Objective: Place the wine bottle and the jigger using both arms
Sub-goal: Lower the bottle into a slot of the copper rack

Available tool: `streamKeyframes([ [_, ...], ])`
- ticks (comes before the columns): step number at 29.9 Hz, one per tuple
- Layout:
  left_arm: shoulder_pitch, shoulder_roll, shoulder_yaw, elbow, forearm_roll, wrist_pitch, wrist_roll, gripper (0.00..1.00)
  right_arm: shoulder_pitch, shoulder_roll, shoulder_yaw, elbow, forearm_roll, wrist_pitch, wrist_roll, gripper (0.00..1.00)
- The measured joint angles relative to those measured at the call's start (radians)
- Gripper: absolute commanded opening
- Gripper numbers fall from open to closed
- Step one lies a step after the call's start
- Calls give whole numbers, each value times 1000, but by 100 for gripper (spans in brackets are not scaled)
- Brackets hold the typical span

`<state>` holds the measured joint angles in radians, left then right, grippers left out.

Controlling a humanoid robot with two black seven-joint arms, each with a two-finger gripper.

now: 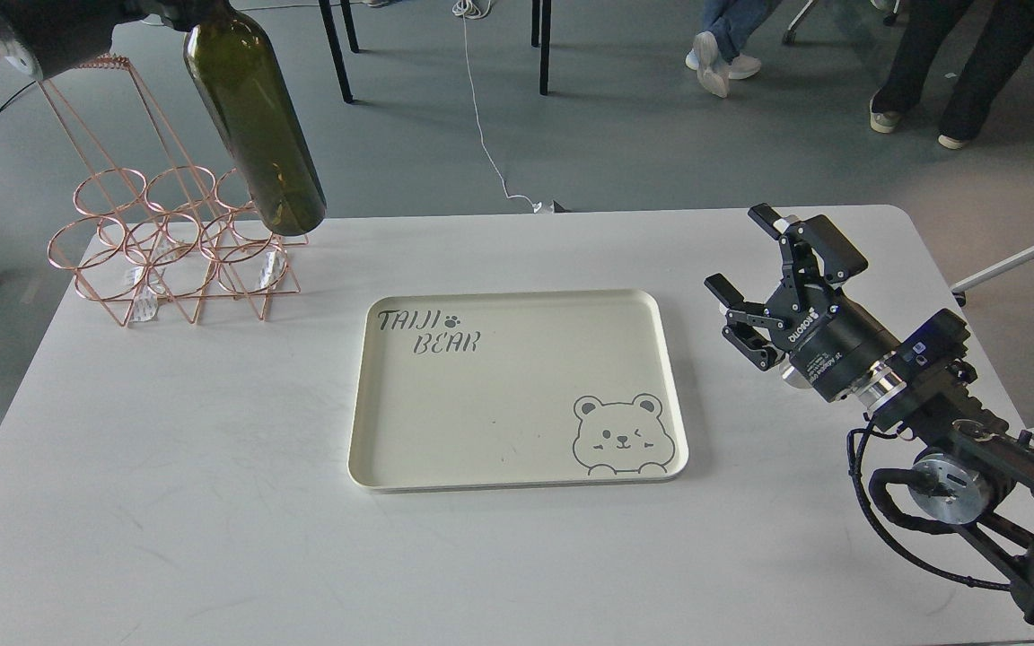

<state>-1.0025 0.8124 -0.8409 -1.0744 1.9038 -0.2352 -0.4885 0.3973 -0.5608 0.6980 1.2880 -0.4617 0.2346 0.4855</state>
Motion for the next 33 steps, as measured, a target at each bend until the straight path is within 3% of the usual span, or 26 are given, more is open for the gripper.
streamKeyframes([
  [9,-61,2,95,90,1,-1,0,22,0,0,1,-1,0,0,0,99],
  [19,-66,3,108,135,6,-1,0,22,-1,0,2,0,0,0,0,99],
  [24,-66,4,129,138,5,-3,0,9,-1,0,2,0,0,0,0,99],
  [33,-69,5,132,137,3,-28,0,5,-2,0,3,-1,0,0,-1,99],
])
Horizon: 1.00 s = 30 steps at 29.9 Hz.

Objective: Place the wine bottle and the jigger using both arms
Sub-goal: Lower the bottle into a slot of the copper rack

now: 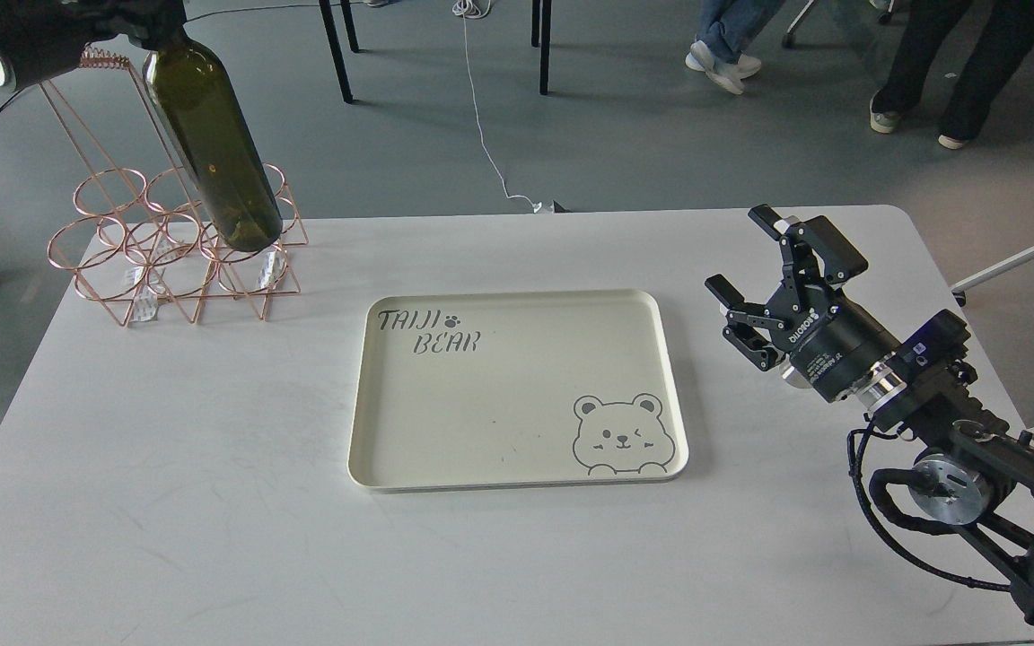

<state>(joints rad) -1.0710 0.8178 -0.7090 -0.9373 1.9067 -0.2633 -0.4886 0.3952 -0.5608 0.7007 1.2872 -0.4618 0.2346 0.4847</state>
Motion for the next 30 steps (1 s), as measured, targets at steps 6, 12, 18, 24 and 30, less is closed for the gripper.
streamKeyframes([
  [6,0,11,0,1,2,0,0,6,-1,0,0,0,0,0,0,99],
  [12,0,24,0,12,5,-2,0,6,-1,0,0,0,0,0,0,99],
  [18,2,26,2,15,5,-9,0,6,-1,-1,0,0,-1,0,0,99],
  [24,4,26,2,15,4,-13,0,6,-4,0,0,1,-1,0,1,99],
  [30,5,26,2,16,5,-13,0,6,-11,0,2,1,-10,0,0,99],
])
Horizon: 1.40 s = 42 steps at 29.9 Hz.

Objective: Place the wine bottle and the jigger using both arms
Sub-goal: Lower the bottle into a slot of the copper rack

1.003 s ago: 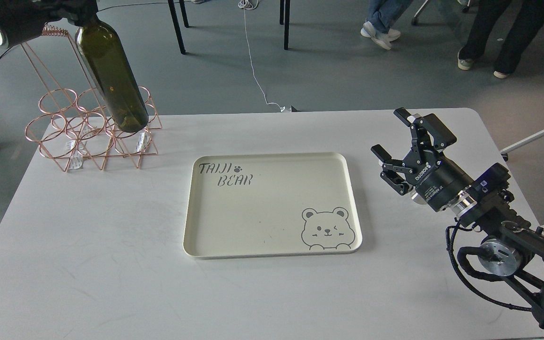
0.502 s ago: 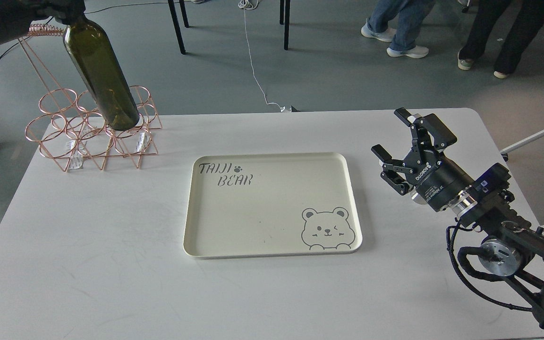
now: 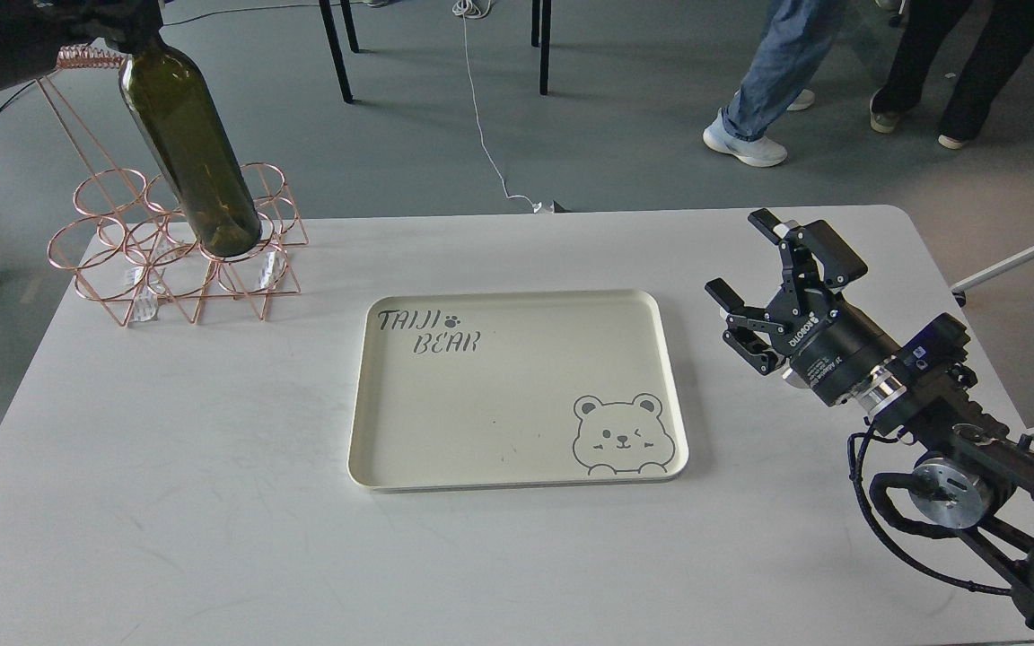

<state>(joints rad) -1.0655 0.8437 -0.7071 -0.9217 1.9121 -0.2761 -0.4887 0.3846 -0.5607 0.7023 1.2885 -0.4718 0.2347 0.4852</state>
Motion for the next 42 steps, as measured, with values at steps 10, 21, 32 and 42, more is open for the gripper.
streamKeyframes([
  [10,-3,-7,2,26,-3,1,0,7,-4,1,1,0,-2,0,0,99],
  [21,-5,-13,5,27,-7,2,0,7,-5,1,2,0,-2,0,0,99],
  [32,-5,-25,9,38,-9,7,0,7,-6,1,3,0,-2,0,1,99],
  [42,-5,-29,15,51,-9,10,0,8,-6,5,3,0,-2,0,1,99],
])
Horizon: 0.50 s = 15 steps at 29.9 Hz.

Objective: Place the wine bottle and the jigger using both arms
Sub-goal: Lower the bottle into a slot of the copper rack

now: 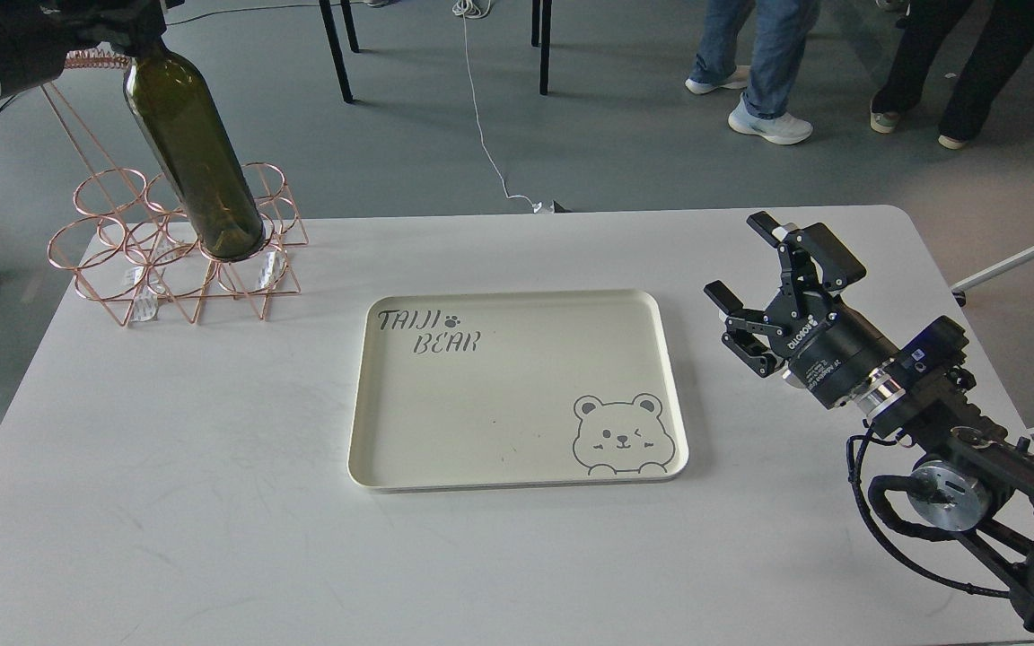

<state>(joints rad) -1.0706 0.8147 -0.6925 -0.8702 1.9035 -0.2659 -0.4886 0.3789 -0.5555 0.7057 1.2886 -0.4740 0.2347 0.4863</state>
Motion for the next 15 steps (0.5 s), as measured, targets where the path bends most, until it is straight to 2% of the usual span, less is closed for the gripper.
streamKeyframes([
  [15,8,-30,9,34,-4,5,0,8,-7,0,0,0,0,0,0,99],
])
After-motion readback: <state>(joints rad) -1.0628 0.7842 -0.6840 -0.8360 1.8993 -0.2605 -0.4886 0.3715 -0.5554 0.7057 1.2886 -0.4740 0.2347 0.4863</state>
